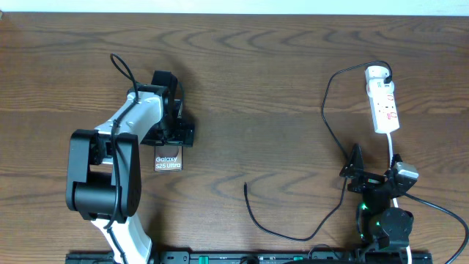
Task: Plug charger to phone and switch on socket
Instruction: 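Close the left gripper on the phone's long edges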
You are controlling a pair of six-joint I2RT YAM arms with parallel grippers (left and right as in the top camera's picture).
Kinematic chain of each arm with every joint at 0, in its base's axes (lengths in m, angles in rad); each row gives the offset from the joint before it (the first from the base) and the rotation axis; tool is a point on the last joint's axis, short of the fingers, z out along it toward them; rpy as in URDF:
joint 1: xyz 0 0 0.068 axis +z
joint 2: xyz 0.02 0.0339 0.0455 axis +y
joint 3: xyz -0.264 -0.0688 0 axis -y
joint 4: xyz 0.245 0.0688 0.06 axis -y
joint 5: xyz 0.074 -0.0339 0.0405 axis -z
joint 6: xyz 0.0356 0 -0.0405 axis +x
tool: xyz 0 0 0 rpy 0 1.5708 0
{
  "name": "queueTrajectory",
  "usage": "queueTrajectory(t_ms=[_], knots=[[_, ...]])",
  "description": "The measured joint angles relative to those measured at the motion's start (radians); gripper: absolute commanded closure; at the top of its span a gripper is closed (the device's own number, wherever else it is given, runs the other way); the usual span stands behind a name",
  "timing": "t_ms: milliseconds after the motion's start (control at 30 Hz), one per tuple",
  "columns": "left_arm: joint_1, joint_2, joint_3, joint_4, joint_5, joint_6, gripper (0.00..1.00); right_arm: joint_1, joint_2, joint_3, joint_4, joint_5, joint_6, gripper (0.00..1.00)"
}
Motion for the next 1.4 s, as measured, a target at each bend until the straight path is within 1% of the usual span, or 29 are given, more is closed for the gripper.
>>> queueTrajectory(t_ms=[1400], knots=[[-0.002,-0.001,0.000,-0.008,-0.010,0.014,0.02,0.000,0.000,0.000,0.000,0.000,0.000,0.01]])
